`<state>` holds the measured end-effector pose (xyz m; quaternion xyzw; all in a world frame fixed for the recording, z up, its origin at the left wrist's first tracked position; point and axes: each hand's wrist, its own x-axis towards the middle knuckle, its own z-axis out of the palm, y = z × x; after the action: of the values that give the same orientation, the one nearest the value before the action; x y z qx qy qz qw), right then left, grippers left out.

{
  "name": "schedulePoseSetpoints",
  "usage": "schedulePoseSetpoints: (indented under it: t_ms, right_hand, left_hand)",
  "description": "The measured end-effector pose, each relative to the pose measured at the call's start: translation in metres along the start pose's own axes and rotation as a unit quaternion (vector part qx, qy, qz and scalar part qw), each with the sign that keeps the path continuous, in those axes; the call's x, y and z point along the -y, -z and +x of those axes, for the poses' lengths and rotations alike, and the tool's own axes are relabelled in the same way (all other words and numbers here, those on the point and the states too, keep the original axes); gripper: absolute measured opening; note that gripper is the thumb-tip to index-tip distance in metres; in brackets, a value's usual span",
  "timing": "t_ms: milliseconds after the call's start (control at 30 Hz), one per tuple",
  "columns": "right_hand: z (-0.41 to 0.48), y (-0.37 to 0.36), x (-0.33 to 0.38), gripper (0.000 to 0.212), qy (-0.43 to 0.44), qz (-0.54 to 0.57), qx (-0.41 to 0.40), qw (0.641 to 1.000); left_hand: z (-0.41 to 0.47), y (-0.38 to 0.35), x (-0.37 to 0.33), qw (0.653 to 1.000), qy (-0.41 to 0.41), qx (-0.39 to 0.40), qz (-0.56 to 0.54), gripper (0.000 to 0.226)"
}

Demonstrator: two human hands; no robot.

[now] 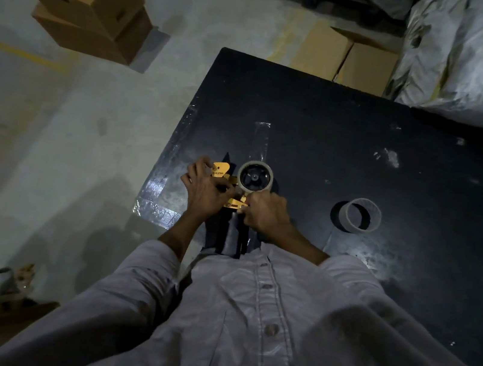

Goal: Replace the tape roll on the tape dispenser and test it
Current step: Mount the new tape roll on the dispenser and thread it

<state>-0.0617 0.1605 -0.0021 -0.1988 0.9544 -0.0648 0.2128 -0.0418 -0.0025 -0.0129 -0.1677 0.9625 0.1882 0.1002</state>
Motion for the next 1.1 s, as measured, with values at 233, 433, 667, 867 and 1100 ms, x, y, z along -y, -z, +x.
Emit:
schedulePoseSetpoints:
  t_ms: [233,433,667,867,1100]
  right_hand:
    - [-0.001,0.0,0.0,0.025,0.013,0.003,0.011,1.0]
    - [-0.003,0.0,-0.002,0.03,0.011,-0.025,0.003,1.0]
    - [0.002,0.003,-0.005,0.034,0.025,-0.042,0.019,0.999]
    - [0.007,0.014,-0.013,0.051,0.037,0.039,0.08,0.995]
    - [0.004,0.01,-0.004,0.046,0.028,0.041,0.059,0.997]
  left_hand:
    - [0.012,0.021,0.015,0.991,-0.075,0.034,0.11,0.04]
    - [0.018,0.032,0.023,0.975,-0.135,0.051,0.17,0.039]
    - [0.013,0.033,0.029,0.982,-0.155,0.062,0.093,0.034]
    - [-0.018,0.023,0.047,0.991,-0.107,-0.068,-0.033,0.025]
    - [-0.023,0.025,0.055,0.971,-0.196,0.0,0.14,0.036]
